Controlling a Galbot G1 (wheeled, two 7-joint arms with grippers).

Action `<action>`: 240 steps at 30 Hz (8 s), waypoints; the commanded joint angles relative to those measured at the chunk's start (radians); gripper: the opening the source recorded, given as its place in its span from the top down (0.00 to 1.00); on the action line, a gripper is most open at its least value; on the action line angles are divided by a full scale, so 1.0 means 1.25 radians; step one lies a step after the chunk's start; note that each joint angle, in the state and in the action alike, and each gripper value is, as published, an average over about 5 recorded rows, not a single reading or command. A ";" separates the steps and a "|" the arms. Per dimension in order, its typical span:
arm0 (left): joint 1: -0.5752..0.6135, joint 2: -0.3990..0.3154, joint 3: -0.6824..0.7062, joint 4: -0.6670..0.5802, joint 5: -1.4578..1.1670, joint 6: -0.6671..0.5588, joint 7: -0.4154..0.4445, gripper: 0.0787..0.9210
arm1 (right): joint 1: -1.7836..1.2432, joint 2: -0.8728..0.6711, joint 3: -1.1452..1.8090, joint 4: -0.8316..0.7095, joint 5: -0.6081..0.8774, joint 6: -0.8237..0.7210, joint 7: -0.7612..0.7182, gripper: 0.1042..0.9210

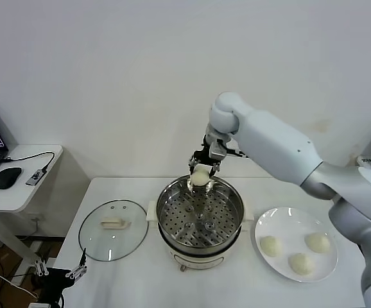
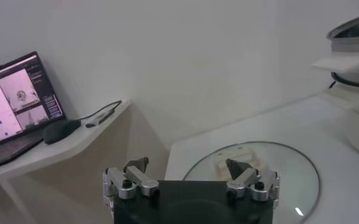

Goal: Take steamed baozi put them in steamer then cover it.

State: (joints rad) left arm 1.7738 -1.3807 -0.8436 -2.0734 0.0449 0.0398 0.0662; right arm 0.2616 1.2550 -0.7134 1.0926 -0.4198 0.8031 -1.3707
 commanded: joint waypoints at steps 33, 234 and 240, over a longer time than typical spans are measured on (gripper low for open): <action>-0.019 -0.001 0.017 0.042 0.000 0.000 0.002 0.12 | -0.082 0.024 0.021 -0.026 -0.097 -0.004 0.076 0.17; -0.076 0.004 0.038 0.017 -0.010 0.087 0.006 0.12 | 0.045 0.071 -0.269 0.071 0.458 -1.142 0.082 0.42; -0.076 0.001 0.038 0.017 -0.009 0.088 0.006 0.12 | 0.063 0.025 -0.236 0.119 0.463 -1.144 0.078 0.21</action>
State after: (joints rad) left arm 1.6788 -1.3783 -0.7960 -2.0519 0.0325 0.1489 0.0732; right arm 0.3381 1.3158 -1.0325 1.2083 0.1610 -0.6257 -1.2762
